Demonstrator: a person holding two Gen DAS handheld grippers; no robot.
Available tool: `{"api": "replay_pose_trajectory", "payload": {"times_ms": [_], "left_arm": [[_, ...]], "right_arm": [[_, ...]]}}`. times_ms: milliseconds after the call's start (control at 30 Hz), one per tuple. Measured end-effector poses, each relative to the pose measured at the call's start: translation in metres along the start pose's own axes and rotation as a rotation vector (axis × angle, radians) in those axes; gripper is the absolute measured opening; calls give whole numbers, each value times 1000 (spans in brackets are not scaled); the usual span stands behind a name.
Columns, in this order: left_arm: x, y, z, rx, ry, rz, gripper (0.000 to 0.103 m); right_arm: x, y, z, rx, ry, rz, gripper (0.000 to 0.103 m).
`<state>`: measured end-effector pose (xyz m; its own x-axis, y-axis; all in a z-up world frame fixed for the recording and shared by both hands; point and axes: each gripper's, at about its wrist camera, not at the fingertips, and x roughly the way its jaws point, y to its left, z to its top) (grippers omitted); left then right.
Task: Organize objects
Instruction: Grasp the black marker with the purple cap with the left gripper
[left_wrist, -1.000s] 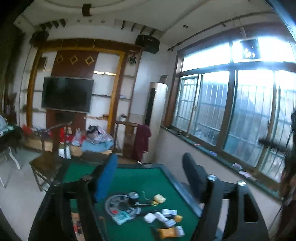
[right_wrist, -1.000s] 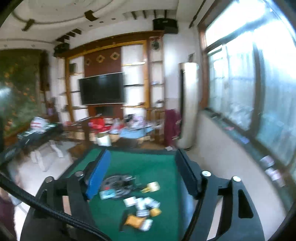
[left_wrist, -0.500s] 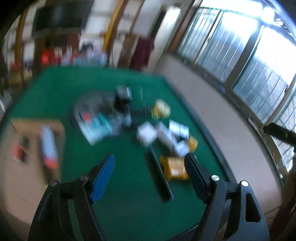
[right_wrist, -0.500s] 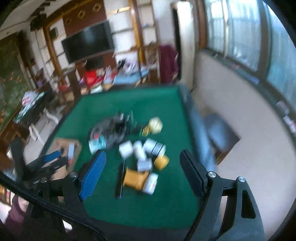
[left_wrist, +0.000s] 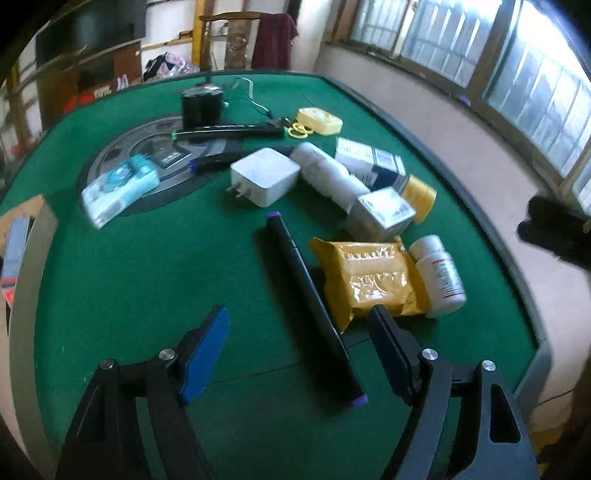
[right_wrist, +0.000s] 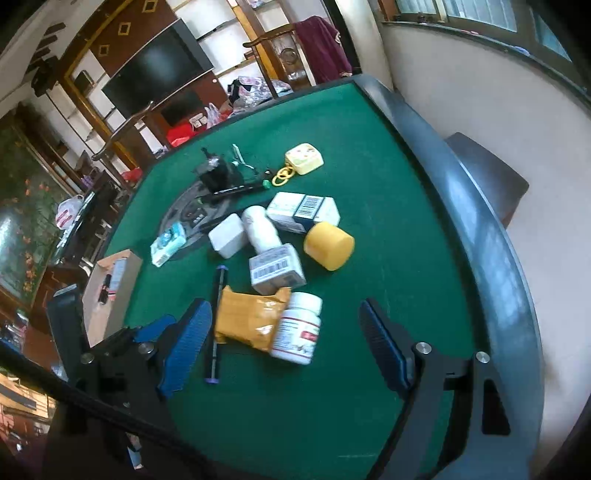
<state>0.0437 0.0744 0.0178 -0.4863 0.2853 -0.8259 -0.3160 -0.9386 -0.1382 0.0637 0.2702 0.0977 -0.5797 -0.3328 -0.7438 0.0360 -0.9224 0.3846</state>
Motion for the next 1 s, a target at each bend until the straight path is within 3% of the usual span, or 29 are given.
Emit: {"api": "replay_pose_trajectory", "payload": {"times_ms": [100,200,233,400,600,767,800,833,1000], "left_arm": [[10,2,-3,20,14,45,65],[4,14,-5,27,7,63,41],[0,22,-6,17,7,68,38],[-10,50,-10,-13,23,67,38],[4,34,-1,99,13,110,38],[8,35,4,68,-26,68,36],[5,38,4,57,-27,55,17],[4,43,4,40,-20,34,12],[-18,77,-3,-79,-35,-102,11]], "right_arm": [[-3,-1,-1,16,-10,12,82],[-5,3,-4,1,-30,-6,82],[-3,4,-5,-3,-33,-9,82],[13,11,-9,34,-15,23,82],[13,19,-19,60,-21,33,82],[6,20,-24,38,-17,-24,82],[6,19,-24,38,-20,-36,82],[7,18,-24,37,-23,-53,82],[27,13,-26,68,8,-73,82]]}}
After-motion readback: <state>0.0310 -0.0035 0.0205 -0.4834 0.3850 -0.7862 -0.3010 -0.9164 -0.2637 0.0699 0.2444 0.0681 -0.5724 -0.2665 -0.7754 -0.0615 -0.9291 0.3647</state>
